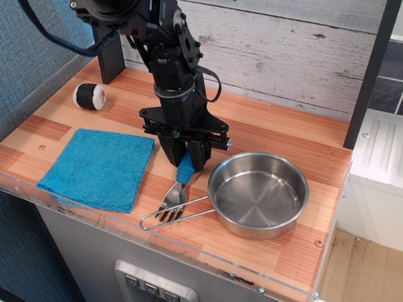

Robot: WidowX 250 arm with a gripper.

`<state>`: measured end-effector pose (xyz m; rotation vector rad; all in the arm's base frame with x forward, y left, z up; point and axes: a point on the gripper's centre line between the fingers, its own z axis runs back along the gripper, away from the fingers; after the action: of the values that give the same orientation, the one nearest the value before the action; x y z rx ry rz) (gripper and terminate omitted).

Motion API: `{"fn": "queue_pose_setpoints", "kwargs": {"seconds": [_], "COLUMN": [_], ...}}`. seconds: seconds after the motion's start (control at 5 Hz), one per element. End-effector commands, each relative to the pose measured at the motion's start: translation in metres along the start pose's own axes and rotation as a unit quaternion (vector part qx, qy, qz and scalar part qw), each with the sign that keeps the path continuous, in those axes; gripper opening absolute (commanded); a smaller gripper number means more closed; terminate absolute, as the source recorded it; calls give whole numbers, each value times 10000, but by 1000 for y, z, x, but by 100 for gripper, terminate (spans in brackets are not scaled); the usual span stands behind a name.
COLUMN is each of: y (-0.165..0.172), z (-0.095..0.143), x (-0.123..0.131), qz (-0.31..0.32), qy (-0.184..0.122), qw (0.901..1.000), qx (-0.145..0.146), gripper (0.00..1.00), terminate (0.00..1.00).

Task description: Place the fork to the right of the napkin.

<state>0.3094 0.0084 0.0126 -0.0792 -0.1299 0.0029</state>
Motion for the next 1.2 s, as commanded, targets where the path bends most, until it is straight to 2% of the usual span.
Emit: {"fn": "queue_pose_setpoints", "kwargs": {"seconds": [0.0,0.2,0.4,0.6,1.0], "y": [2,1,0,1,1], "z": [15,18,29,50,98], "x": [16,16,19,22,25], "qz": [121,132,175,102,164], "qy": [-217,-218,-369,-458,-852], "qw": [9996,9996,9991,9987,9957], "qx": [93,75,-63,-208,-325], "gripper": [100,100,100,100,100], "terminate": [0,0,0,0,0]}}
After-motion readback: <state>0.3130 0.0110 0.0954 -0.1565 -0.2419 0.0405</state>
